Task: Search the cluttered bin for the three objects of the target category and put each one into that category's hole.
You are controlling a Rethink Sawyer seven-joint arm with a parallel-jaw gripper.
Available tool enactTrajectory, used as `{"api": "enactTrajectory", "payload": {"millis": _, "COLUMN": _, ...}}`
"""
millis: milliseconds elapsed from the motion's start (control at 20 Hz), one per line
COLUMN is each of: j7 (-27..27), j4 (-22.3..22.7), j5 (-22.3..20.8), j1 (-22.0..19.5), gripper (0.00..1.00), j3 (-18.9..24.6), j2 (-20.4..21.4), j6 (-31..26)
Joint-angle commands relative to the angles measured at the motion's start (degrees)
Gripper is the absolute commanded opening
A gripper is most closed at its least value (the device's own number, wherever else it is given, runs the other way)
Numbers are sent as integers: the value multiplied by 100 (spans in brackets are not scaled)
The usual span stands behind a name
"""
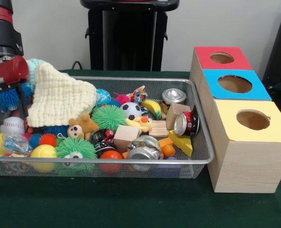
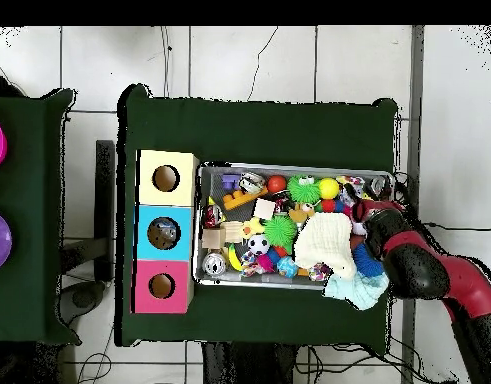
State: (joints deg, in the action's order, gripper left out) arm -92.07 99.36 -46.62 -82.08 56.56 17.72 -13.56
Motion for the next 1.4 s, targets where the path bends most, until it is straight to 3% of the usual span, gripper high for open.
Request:
{"api": "enactTrajectory", "payload": {"millis": 50, "j7": 682, "j4": -596, "j5": -439, "j1": 248, "gripper": 100, "j3": -153, "j2": -145, "j6": -116}}
{"api": "enactTrajectory", "payload": {"millis": 300, "j7": 358, "j4": -613, "j5": -529, "j1": 211, "gripper": 100, "j3": -198, "j2": -288, "j6": 261}}
{"api": "enactTrajectory", "payload": {"millis": 500, "j7": -11, "j4": -566, "j5": -598, "j1": 311, "gripper": 100, "j3": -406, "j2": -129, "j6": 539}}
{"api": "enactTrajectory", "payload": {"millis": 1050, "j7": 936, "j4": -670, "j5": -283, "j1": -181, "gripper": 100, "j3": 151, "j2": -370, "j6": -292}}
{"api": "enactTrajectory", "payload": {"millis": 1400, "j7": 1016, "j4": -754, "j5": -406, "j1": -206, "gripper": 100, "j3": 190, "j2": -491, "j6": -253}}
